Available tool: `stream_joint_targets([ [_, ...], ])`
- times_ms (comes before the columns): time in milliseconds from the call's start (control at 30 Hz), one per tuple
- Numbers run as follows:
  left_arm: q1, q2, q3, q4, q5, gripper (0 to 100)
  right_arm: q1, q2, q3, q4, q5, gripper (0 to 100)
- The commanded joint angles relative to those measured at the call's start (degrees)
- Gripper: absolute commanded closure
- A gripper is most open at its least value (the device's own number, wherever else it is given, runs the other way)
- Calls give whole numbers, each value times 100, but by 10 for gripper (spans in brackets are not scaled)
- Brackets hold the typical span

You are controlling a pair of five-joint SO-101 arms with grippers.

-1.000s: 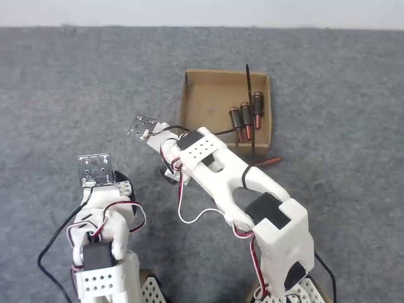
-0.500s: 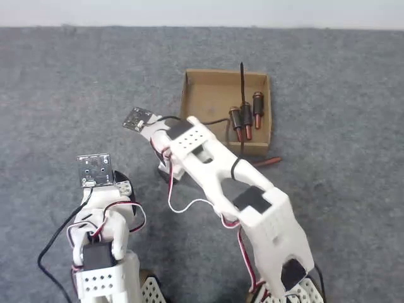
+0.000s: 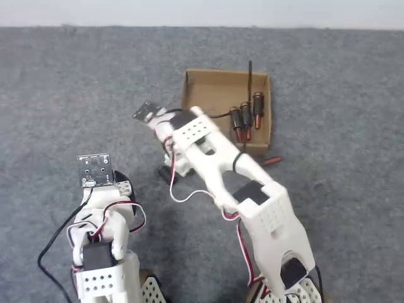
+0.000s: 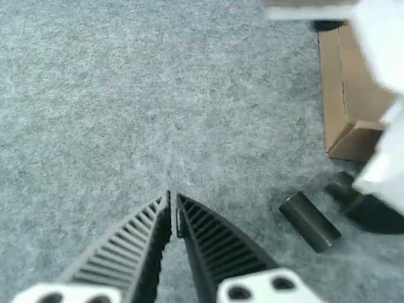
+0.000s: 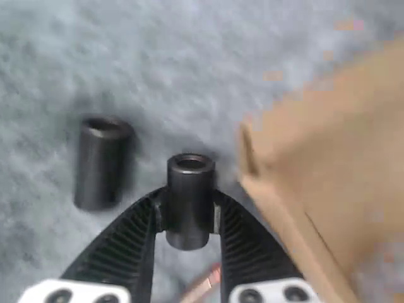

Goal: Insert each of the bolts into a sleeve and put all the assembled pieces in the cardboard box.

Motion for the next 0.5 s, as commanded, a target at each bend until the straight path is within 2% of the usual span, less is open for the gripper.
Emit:
stream_joint_targets([
  [0, 0, -132, -66, 9, -70, 988, 365, -910, -114, 523, -299, 991],
  [300, 0, -132, -66, 9, -70, 988, 1147, -1473, -70, 1358, -677, 991],
  [467, 0, -132, -66, 9, -70, 988, 1420, -2070, 782, 1086, -677, 991],
])
